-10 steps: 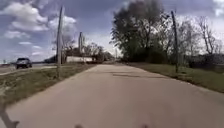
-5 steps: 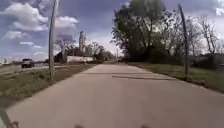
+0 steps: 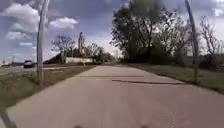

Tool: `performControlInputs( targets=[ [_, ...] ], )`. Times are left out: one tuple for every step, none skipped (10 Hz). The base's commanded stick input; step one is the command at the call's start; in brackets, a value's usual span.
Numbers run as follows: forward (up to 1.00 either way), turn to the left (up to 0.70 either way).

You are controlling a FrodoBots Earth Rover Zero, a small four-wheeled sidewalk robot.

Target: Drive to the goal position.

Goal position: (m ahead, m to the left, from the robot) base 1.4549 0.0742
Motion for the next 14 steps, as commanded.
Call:
performControlInputs(
  targets=[
    [1.0, 0.0],
    [1.0, 0.0],
    [1.0, 0.0],
    [1.0, 0.0],
    [1.0, 0.0],
    [1.0, 0.0],
    [1.0, 0.0],
    [1.0, 0.0],
    [1.0, 0.0],
    [1.0, 0.07],
    [1.0, 0.14],
    [1.0, 0.24],
    [1.0, 0.34],
    [1.0, 0.17]
  ],
)
